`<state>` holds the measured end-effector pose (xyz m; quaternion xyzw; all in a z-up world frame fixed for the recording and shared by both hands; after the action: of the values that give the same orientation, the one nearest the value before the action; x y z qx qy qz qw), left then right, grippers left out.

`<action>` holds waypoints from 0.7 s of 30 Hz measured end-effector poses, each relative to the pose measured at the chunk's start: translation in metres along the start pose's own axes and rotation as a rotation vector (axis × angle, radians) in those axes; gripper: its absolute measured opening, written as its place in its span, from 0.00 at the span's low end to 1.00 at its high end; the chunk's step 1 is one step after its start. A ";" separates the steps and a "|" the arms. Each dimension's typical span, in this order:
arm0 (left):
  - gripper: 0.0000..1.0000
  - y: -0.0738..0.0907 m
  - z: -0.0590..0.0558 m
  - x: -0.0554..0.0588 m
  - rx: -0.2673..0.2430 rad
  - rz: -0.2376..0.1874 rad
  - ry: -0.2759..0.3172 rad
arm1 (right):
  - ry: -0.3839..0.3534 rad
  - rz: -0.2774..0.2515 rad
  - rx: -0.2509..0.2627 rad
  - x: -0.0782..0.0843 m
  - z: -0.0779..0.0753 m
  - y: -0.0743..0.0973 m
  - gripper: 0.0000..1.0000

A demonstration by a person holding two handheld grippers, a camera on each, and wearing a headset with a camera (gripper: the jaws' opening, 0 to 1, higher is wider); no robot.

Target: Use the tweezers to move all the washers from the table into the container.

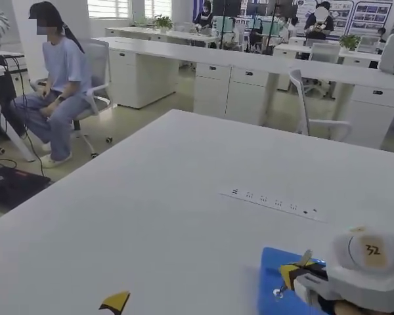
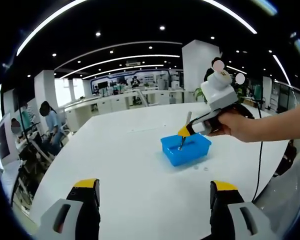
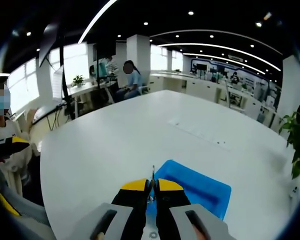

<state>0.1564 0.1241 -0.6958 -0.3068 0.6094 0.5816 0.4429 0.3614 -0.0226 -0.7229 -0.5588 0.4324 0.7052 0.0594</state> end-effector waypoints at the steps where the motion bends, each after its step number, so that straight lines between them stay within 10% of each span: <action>1: 0.94 0.000 0.000 0.000 -0.001 0.000 -0.001 | -0.004 0.000 0.004 0.000 -0.002 -0.001 0.02; 21: 0.94 -0.004 0.002 0.002 -0.005 0.023 -0.006 | -0.023 0.063 0.039 0.018 -0.016 -0.032 0.02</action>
<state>0.1592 0.1256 -0.6988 -0.2991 0.6104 0.5890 0.4370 0.3847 -0.0201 -0.7551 -0.5356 0.4627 0.7045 0.0531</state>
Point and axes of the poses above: the centre of the closed fingertips' face, and the gripper's own axes: y roughly backward along the fingers, z roughly to its left, x roughly out of its underside, the point moved 7 cm from there along y, roughly backward along the fingers, and after that the axes turned 1 degree about -z, right-handed, at the moved point
